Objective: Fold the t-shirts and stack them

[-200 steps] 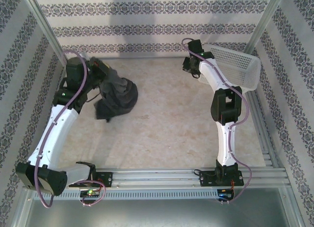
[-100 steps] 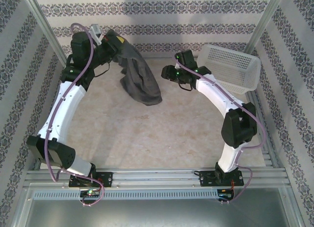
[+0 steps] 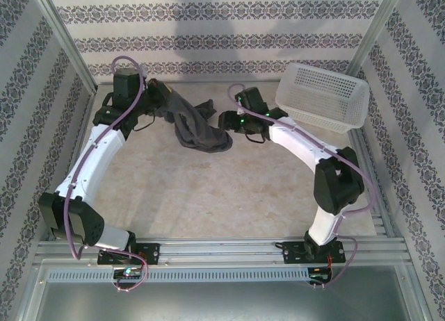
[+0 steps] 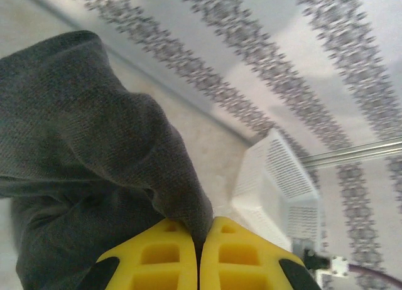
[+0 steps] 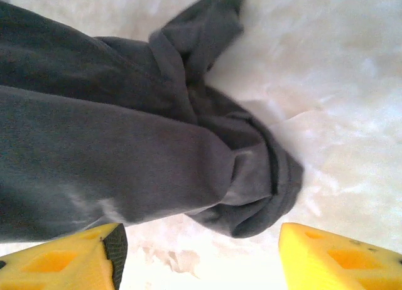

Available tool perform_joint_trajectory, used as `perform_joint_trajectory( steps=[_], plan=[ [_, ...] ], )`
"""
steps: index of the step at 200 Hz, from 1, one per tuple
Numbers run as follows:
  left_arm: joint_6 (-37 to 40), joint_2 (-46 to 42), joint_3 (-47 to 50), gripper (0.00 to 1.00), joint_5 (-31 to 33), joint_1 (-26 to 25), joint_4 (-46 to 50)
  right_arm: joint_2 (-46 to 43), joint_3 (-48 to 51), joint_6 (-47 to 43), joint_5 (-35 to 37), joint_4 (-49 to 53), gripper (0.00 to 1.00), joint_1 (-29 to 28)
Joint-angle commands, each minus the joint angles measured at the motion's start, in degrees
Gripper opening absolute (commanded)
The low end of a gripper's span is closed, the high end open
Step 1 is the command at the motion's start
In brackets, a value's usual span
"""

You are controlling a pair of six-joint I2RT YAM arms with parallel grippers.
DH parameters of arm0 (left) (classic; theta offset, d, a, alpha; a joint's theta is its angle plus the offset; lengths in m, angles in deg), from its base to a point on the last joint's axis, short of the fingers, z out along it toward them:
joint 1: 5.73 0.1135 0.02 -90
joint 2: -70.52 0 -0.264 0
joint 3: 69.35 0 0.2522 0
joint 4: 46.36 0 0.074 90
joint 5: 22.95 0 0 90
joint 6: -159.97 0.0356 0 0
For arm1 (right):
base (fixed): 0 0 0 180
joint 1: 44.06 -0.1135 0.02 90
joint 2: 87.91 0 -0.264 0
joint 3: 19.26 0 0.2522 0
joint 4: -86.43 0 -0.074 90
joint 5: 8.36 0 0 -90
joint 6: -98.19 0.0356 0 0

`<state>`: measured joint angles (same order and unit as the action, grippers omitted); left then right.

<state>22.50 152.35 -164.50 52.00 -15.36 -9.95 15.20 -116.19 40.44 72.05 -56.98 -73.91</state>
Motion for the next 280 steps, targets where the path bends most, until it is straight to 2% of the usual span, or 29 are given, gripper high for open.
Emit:
perform_joint_trajectory(
  steps=[1,33,68,85,99,106,119,129,140,180,211,232,255,280],
  plan=[
    [6.8,-5.2,2.1,0.05,5.2,1.0,5.2,6.5,-3.4,-3.3,-0.1,1.5,0.67,-1.4],
    [8.4,-10.3,8.2,0.05,12.1,3.2,10.8,13.8,-7.1,-3.6,2.9,4.1,0.67,-0.6],
    [8.4,-13.5,14.0,0.05,11.4,5.3,11.0,20.1,-12.7,-5.3,3.9,7.3,0.67,0.3],
    [7.8,-14.0,15.8,0.05,11.4,6.0,11.0,24.4,-17.2,-5.5,4.3,11.5,0.62,0.1],
    [7.4,-14.3,16.8,0.05,11.6,6.5,10.7,26.2,-17.9,-5.0,4.0,11.9,0.56,0.4],
    [7.4,-14.3,17.1,0.05,11.9,6.6,10.7,26.4,-17.8,-4.6,3.7,11.7,0.47,0.4],
    [7.4,-14.1,17.2,0.05,12.4,7.1,10.4,26.2,-17.9,-3.9,3.6,11.9,0.25,0.7],
    [7.2,-13.5,17.1,0.05,12.3,7.6,9.8,24.5,-17.1,-3.4,4.0,11.3,0.1,1.1],
    [6.9,-12.5,16.8,0.05,11.7,8.4,8.2,21.6,-15.9,-3.0,4.7,9.8,0.0,1.7],
    [5.3,-3.7,10.1,0.04,8.2,10.6,-1.5,10.4,-16.5,-1.7,6.6,9.9,0.0,5.9],
    [3.6,5.5,-0.9,0.04,5.1,11.3,-9.1,2.2,-18.9,-1.8,8.1,13.1,0.0,8.7],
    [2.9,10.4,-8.8,0.04,3.3,11.3,-12.9,-4.6,-16.4,-2.7,7.6,14.0,0.0,8.8],
    [2.2,14.7,-15.0,0.05,1.6,11.4,-15.4,-13.4,-7.6,-5.0,4.2,12.2,0.0,5.5],
    [1.4,18.8,-18.5,0.06,-0.5,11.4,-16.6,-20.1,3.4,-6.1,-5.4,5.5,0.0,-3.6]
  ],
)
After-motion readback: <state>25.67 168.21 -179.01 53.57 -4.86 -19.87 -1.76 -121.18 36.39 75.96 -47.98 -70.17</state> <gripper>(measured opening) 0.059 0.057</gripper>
